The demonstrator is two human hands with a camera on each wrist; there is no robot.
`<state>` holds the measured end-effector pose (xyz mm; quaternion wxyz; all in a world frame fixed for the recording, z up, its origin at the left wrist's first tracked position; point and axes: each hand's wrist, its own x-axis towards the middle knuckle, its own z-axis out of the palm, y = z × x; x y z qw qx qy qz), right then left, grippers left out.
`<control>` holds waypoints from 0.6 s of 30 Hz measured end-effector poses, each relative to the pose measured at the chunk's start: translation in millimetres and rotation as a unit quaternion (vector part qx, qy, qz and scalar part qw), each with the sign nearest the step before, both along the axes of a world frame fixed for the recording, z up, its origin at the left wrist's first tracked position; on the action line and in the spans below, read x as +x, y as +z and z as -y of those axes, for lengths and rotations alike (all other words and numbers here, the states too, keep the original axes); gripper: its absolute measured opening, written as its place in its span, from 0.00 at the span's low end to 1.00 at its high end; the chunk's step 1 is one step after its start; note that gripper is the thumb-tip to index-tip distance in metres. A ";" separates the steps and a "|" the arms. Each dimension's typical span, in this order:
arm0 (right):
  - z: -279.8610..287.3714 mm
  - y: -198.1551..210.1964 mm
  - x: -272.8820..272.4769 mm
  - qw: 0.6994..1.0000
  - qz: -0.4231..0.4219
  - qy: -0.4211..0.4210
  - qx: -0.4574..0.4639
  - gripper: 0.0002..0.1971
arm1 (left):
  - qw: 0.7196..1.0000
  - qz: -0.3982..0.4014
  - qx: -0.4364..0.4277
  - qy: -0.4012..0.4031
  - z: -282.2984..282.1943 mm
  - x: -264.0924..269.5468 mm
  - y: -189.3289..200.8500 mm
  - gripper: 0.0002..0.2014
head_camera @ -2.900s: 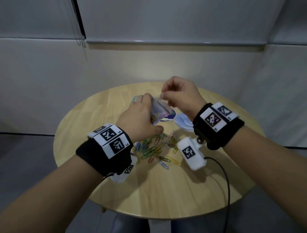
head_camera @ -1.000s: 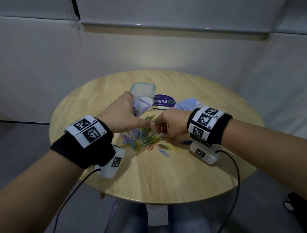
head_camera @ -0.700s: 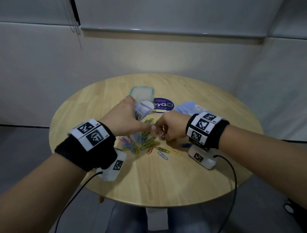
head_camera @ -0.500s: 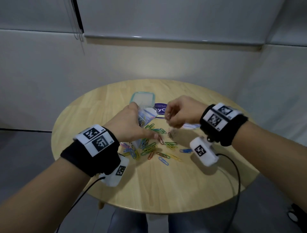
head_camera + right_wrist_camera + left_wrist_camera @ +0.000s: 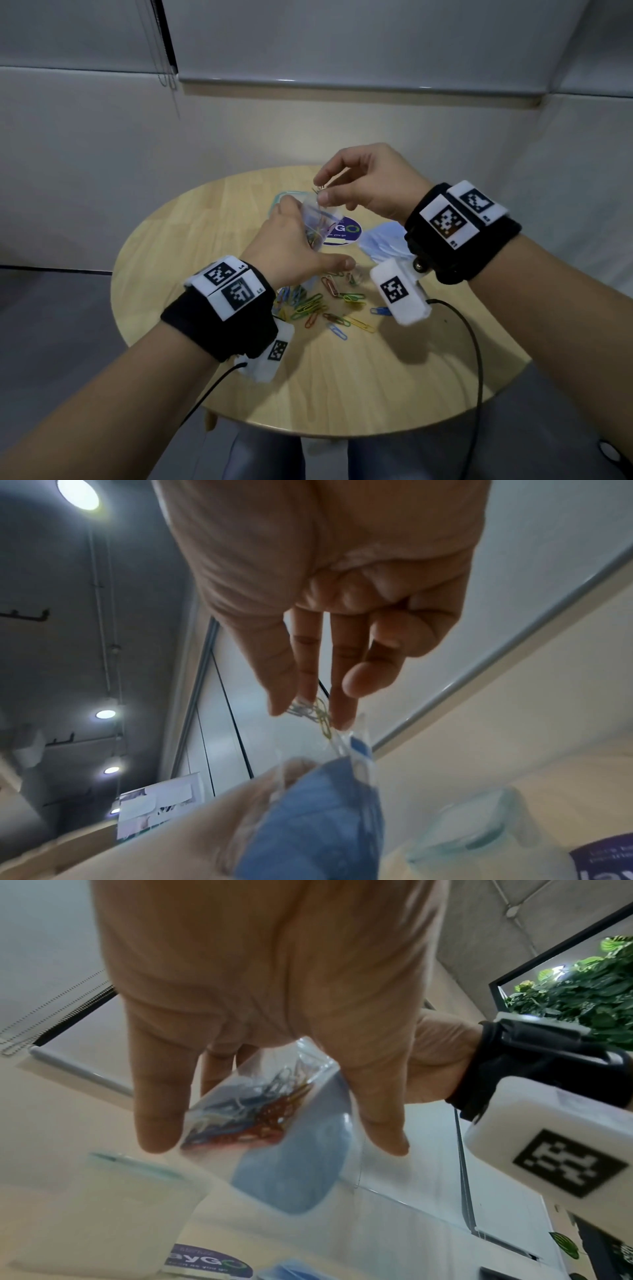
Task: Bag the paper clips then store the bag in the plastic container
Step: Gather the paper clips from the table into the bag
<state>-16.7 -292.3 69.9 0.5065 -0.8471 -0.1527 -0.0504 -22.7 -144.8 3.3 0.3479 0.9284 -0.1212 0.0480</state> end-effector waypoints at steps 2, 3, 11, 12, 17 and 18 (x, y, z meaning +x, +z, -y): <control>4.5 0.9 -0.9 1.000 0.018 -0.010 -0.015 0.10 | 1.000 0.008 -0.021 0.005 -1.2 0.4 -1.7 0.42; 5.4 0.4 -2.0 0.999 0.023 -0.014 -0.025 0.10 | 0.999 0.015 -0.029 0.009 -1.5 0.0 -1.9 0.42; -0.1 -13.7 -17.3 0.975 -0.008 0.085 -0.207 0.09 | 0.999 0.029 -0.041 0.018 1.2 -3.0 0.1 0.50; 0.2 -13.9 -17.1 0.975 -0.013 0.095 -0.201 0.07 | 0.999 0.022 -0.024 0.014 0.6 -3.6 -0.4 0.51; 2.0 -11.3 -16.0 0.982 -0.060 0.134 -0.116 0.05 | 1.000 0.008 -0.008 0.004 -7.8 -1.3 0.4 0.53; 2.0 -11.7 -16.6 0.980 -0.074 0.149 -0.111 0.06 | 1.000 0.003 0.005 0.002 -8.8 -1.4 1.2 0.51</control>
